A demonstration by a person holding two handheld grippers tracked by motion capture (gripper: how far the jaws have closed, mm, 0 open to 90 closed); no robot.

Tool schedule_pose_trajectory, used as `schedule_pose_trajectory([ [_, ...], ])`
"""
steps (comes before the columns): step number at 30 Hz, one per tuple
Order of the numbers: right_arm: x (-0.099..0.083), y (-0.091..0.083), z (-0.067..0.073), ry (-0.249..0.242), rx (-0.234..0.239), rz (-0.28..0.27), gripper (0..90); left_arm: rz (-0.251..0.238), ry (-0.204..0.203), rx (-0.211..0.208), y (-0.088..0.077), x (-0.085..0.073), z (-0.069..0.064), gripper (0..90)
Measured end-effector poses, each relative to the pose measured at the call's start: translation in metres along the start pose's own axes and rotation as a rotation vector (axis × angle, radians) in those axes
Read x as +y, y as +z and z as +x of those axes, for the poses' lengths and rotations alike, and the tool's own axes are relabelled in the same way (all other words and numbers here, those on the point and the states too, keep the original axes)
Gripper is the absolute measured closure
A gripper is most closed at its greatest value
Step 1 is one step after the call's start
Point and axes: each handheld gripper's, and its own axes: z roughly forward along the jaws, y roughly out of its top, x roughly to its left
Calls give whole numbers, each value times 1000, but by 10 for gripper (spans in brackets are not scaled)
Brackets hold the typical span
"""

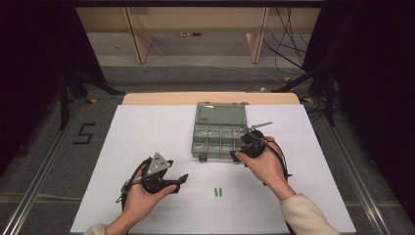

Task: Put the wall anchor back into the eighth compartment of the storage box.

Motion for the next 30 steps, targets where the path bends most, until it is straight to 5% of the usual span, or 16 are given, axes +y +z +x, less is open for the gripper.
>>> schedule_pose_trajectory([
  [8,-17,1,15,-2,75,56,549,0,-1,3,0,0,0,269],
  [11,-21,3,23,24,94,93,570,-19,-32,2,2,-1,-3,269],
  [16,-24,9,34,13,126,139,580,-7,1,2,1,0,0,269],
  [26,-33,22,49,-22,147,232,608,-17,-34,0,2,0,-3,270],
  [30,-36,27,53,-28,146,265,620,-12,-10,0,1,0,-2,270],
])
